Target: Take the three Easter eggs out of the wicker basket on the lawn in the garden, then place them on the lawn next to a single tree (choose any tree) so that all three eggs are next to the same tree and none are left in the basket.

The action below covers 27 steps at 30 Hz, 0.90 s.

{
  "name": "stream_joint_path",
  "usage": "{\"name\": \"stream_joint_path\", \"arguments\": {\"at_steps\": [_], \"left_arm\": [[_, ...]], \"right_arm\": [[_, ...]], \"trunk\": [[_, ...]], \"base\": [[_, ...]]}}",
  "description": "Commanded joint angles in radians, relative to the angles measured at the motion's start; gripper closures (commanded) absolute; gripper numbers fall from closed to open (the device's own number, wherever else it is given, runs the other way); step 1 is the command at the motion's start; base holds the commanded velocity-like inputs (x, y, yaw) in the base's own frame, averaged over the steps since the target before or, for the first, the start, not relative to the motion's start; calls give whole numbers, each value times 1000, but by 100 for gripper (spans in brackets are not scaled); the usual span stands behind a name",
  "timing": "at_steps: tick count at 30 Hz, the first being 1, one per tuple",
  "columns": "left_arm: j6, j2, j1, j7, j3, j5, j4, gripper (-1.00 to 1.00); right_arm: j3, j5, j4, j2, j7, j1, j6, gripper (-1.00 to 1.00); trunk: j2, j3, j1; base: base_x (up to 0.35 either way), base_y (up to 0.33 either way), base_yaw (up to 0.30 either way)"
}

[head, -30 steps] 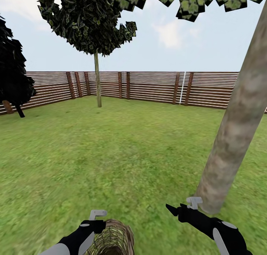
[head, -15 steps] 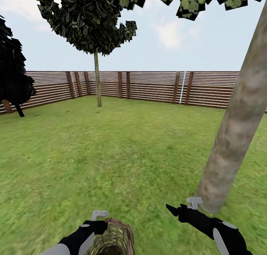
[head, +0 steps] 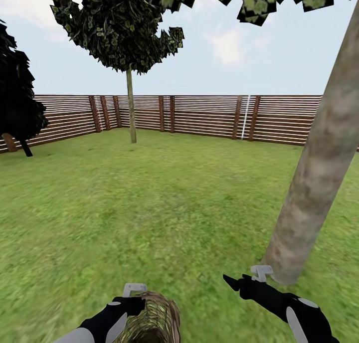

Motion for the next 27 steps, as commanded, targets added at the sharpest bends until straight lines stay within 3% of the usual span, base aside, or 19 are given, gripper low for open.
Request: {"name": "stream_joint_path", "arguments": {"at_steps": [1,27], "left_arm": [[5,1,0,7,-8,8,-2,-100],[4,-1,0,6,-9,9,-3,-100]], "right_arm": [[-1,-6,-1,0,1,-1,8,-100],[8,-7,-1,3,3,-1,8,-100]], "trunk": [[-8,-4,4],[-190,-86,104]], "base": [[0,0,0],[0,0,0]]}}
